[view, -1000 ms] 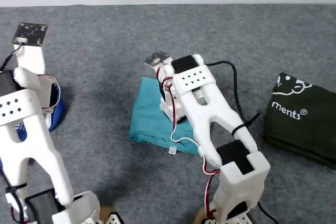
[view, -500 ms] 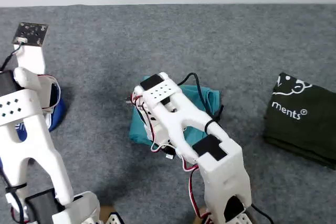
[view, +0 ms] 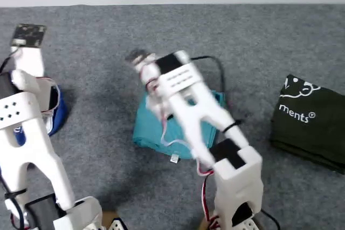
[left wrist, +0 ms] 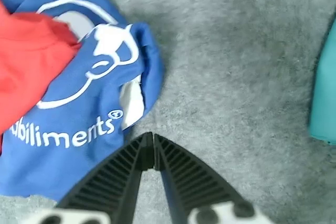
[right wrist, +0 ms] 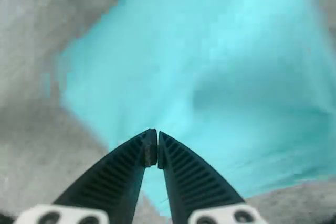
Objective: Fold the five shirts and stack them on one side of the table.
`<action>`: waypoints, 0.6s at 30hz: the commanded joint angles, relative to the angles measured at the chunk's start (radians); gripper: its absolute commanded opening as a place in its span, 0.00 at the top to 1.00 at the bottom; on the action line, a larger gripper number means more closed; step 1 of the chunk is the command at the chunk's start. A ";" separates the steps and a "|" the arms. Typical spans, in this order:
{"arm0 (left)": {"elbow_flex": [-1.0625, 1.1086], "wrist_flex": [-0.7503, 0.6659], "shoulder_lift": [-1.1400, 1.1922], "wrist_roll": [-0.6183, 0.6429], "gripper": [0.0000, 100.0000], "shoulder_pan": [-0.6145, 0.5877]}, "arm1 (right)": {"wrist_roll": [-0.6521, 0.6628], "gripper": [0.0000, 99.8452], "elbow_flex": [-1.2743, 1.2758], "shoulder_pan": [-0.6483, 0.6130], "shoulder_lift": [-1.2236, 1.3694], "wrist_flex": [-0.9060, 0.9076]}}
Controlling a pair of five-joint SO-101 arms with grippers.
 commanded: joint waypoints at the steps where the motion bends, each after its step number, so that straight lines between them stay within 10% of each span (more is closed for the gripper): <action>1: -0.008 -0.018 -0.035 -0.009 1.00 -0.044 | 0.003 0.99 -0.078 0.150 -0.013 -0.044; 18: -0.007 -0.038 -0.035 -0.008 1.00 -0.104 | -0.097 0.86 -0.100 0.302 0.087 -0.054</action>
